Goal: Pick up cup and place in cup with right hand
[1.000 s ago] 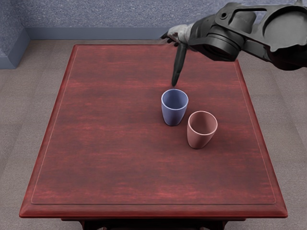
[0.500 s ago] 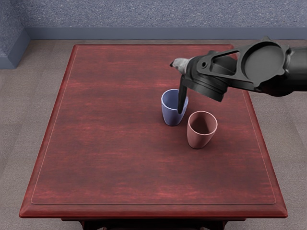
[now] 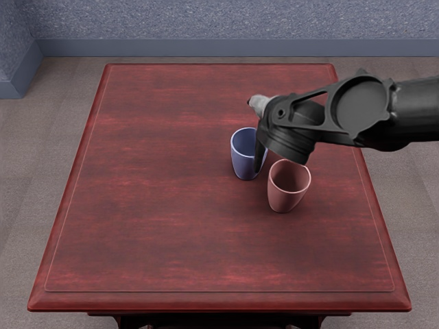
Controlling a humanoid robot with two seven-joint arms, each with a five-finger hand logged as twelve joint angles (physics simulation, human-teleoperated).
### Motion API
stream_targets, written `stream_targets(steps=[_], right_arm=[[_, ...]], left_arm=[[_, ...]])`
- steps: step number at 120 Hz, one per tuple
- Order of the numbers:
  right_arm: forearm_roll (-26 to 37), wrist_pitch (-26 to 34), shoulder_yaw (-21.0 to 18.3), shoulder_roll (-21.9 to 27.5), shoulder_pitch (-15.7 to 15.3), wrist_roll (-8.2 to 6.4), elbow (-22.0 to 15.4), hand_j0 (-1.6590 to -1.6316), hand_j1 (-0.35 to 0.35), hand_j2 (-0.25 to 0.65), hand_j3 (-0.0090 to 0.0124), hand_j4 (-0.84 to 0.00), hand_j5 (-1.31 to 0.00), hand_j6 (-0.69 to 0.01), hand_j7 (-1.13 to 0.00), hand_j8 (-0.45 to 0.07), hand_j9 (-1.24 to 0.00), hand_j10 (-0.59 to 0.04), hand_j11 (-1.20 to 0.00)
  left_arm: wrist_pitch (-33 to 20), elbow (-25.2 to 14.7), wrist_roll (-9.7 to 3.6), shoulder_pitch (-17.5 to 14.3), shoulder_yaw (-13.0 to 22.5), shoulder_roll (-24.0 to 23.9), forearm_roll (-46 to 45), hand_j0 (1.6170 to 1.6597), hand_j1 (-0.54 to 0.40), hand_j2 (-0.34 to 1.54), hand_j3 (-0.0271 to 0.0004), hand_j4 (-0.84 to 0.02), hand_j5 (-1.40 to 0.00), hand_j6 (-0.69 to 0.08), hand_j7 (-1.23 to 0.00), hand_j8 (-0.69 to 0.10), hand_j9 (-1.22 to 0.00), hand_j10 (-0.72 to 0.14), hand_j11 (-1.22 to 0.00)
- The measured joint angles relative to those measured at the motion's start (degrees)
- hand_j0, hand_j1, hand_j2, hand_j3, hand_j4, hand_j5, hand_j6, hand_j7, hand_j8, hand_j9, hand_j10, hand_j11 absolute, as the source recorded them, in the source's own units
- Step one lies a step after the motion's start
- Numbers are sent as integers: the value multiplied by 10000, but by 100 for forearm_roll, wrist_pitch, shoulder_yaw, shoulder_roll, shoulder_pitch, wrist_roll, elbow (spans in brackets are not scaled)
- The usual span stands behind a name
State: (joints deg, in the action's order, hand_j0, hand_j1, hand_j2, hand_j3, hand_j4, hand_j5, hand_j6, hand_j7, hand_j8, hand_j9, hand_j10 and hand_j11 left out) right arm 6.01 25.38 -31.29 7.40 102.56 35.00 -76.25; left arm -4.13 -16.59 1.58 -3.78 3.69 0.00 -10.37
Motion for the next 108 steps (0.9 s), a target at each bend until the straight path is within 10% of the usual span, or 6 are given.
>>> stream_targets(steps=[94,108], right_arm=[[-12,76,-154,-536,-230,0,319,-16581,-1599,-309,0,-1590,-2056,-1597,-2054,-1592,-2055,-1587,-2055],[-13,79,-155,-551,-266,0,382,-16581,-171,-519,0,-2742,-3561,-2752,-3556,-2744,-3560,-2739,-3560]], left_arm=[[0,1,0,0,1,0,0,16581,3444,6,0,-38,-49,-38,-49,-38,-49,-38,-50],[0,0,0,0,0,0,0,16581,3444,6,0,-38,-50,-38,-50,-38,-50,-38,-50]])
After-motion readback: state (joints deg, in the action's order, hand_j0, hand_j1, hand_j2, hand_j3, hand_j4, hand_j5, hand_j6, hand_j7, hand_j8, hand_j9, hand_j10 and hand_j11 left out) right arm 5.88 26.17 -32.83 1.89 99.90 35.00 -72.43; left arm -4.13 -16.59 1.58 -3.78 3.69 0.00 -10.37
